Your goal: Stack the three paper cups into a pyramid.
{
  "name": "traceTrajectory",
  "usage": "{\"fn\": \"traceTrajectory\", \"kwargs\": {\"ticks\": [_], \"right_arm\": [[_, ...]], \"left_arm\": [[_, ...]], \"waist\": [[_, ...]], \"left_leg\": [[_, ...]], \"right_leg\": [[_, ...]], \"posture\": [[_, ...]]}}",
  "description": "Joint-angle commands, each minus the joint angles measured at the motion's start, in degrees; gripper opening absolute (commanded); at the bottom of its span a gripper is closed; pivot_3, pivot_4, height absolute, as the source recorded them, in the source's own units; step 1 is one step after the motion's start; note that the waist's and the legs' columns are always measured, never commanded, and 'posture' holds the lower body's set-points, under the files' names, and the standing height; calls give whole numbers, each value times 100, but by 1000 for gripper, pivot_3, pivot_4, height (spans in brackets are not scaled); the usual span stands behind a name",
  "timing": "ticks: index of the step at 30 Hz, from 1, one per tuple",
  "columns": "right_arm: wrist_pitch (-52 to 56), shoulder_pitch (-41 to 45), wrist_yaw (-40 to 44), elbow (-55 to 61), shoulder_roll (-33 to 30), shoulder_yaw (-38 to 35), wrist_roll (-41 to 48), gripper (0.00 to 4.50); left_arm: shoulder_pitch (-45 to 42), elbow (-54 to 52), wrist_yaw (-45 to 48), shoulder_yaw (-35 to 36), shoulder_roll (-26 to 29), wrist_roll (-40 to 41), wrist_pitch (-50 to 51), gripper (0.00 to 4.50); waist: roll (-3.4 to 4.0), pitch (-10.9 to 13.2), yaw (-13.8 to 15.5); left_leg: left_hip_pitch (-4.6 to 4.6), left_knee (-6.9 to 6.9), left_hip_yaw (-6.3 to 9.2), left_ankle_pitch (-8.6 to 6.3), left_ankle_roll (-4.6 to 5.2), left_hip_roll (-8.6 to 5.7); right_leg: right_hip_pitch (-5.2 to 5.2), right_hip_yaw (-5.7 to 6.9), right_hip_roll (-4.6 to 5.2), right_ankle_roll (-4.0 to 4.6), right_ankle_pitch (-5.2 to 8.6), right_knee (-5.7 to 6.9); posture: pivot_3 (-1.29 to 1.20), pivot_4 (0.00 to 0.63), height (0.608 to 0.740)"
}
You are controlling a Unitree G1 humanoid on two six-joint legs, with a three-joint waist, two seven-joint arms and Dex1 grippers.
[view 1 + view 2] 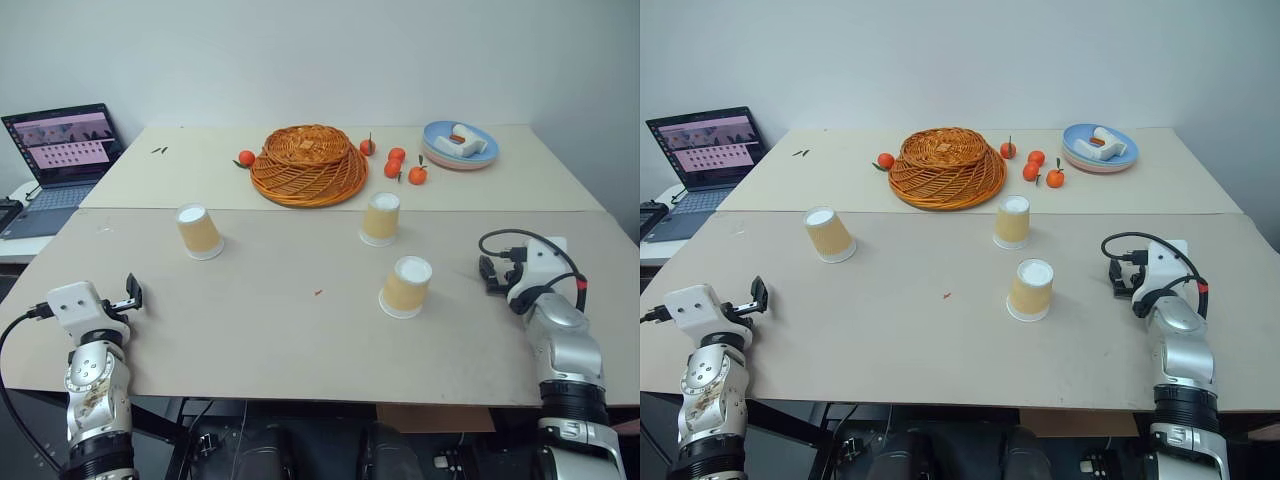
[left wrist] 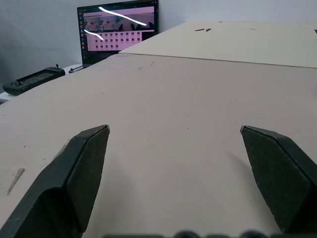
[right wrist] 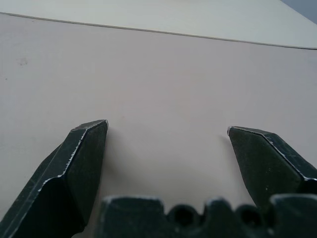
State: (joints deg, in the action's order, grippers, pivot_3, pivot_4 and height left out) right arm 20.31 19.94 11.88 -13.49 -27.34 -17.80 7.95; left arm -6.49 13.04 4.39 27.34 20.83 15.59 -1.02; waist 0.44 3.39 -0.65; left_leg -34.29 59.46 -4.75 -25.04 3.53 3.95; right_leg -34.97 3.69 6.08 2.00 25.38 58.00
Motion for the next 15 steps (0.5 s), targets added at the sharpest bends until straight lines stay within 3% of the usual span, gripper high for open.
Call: {"fn": "traceTrajectory", "kwargs": {"ticks": [1, 9, 13, 15], "right_arm": [[-9, 60, 19, -44, 92, 142, -23, 4441], [-135, 211, 71, -297, 59, 230, -75, 4441], [-162, 294, 317, -425, -176, 249, -76, 4441], [-192, 321, 842, -524, -558, 233, 8, 4441]], "left_arm": [[22, -66, 114, -106, -57, 35, 93, 4500], [698, -2103, 1787, -648, 186, 1236, 980, 4500], [1135, -3327, 2622, -972, 822, 1711, 1658, 4500], [1206, -3702, 3060, -1135, 1228, 1787, 1847, 4500]], "waist": [[0, 0, 0], [-27, 17, -123], [-27, 22, -161], [-19, 27, -146]], "left_leg": [[0, 0, 0, 0, 0, 0], [-2, 3, 0, 0, 0, 6], [-3, 1, 1, 0, 0, 11], [10, 1, 2, 0, 0, 10]], "right_leg": [[0, 0, 0, 0, 0, 0], [-7, -1, -6, 1, 0, -4], [-8, -4, -12, 9, 4, -4], [-10, -3, -12, 10, 5, -2]], "posture": [[0, 150, 638], [0, 150, 638], [0, 150, 638], [0, 150, 638]]}}
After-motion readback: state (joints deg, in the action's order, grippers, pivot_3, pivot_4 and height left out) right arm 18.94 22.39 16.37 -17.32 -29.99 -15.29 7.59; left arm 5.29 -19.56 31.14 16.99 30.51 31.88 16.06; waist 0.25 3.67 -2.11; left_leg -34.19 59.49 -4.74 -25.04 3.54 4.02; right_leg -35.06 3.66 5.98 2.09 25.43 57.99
